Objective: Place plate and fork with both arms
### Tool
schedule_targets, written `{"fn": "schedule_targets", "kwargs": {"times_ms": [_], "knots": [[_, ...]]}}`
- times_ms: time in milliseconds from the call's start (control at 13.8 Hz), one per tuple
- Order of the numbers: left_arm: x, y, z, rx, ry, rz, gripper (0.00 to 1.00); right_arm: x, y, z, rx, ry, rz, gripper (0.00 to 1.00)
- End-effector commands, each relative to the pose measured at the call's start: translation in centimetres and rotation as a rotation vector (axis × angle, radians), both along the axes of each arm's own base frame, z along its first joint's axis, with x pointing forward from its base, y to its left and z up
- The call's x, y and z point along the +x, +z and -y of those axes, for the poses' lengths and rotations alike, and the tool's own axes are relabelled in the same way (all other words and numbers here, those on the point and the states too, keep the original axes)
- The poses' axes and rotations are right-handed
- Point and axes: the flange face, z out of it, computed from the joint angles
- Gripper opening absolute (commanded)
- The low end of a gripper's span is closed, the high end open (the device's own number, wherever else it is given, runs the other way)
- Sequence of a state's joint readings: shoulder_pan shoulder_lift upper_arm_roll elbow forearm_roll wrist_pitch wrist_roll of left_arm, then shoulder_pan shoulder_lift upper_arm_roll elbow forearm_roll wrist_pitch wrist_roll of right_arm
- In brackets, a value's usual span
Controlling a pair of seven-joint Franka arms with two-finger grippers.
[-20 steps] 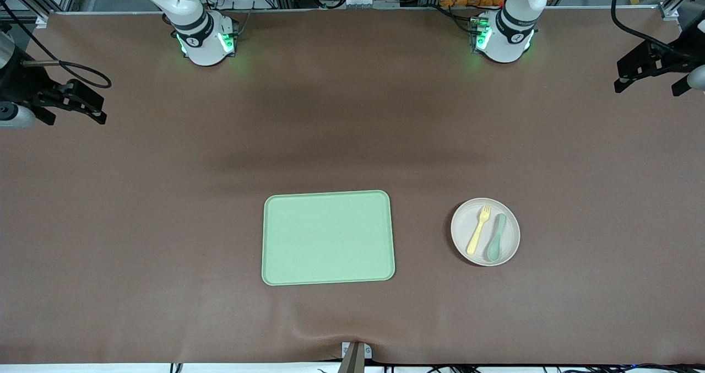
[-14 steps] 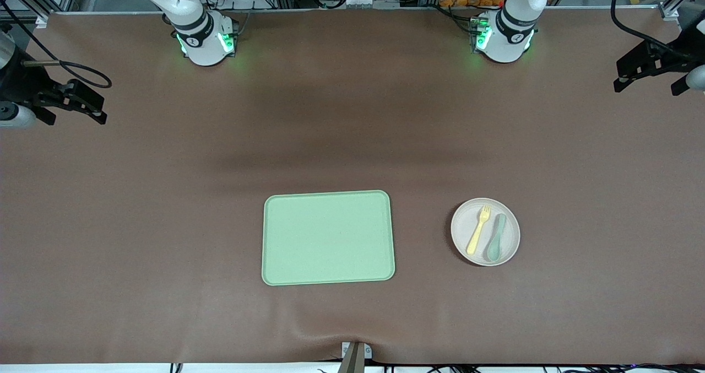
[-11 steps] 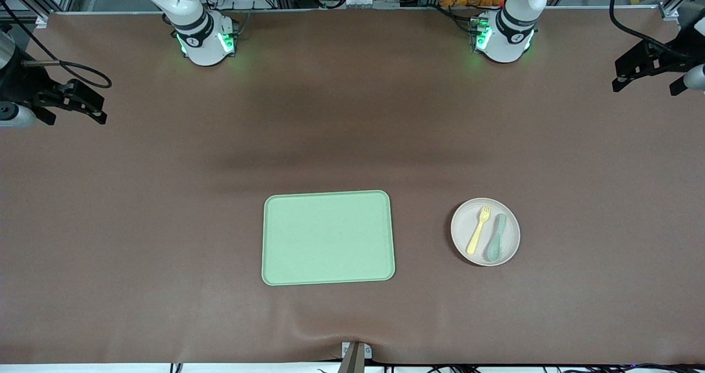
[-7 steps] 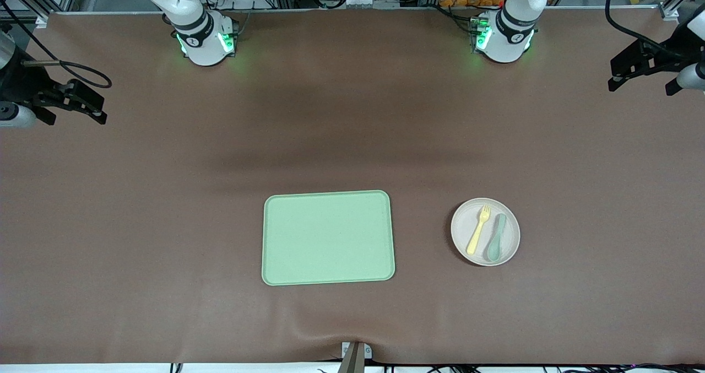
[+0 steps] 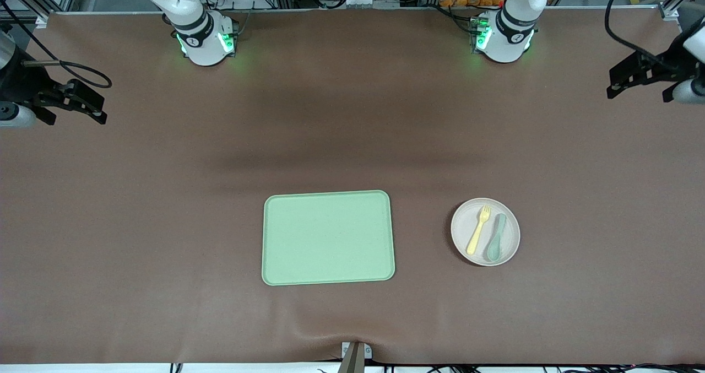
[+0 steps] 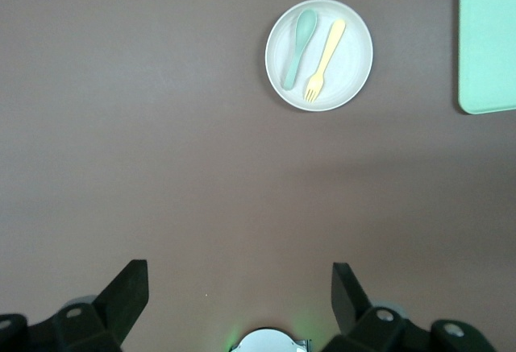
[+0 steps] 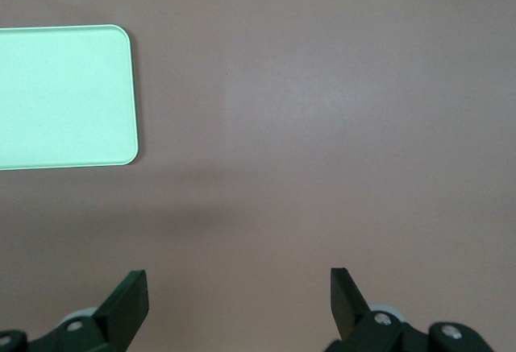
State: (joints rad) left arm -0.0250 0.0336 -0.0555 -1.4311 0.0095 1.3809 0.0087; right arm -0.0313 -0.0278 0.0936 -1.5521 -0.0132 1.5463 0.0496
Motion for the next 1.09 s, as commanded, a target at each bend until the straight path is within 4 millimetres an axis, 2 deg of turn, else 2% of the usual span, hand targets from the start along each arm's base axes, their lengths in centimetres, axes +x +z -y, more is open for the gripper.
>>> {"fn": "schedule_targets", "kwargs": {"times_ms": [0,218,363,435,798,1016], "knots": [[2.8,-5.0,-0.6,0.026,0.037,-0.091,1.0,0.1,0.4,-0.1,0.004,0.01,-0.002,1.0],[6.2,-11.4,-2.2,0.028,0.067,-0.161,1.0,0.1,0.4,0.0,0.004,0.009,-0.002,1.0],[8.5,-15.3,-3.8,0.015,0.093,-0.156,1.0,0.0,0.4,-0.1,0.004,0.01,-0.004,1.0],[9.6,-17.3,-4.0,0.01,0.096,-0.147,1.0,0.0,0.4,0.0,0.004,0.009,-0.004,1.0],[14.6,-27.8,-2.7,-0.031,0.091,-0.074,1.0,-0.2,0.3,0.1,0.003,0.007,-0.019,1.0],[16.6,-33.7,-0.7,-0.057,0.059,-0.027,1.0,-0.3,0.3,-0.2,0.004,0.012,-0.022,1.0]]}}
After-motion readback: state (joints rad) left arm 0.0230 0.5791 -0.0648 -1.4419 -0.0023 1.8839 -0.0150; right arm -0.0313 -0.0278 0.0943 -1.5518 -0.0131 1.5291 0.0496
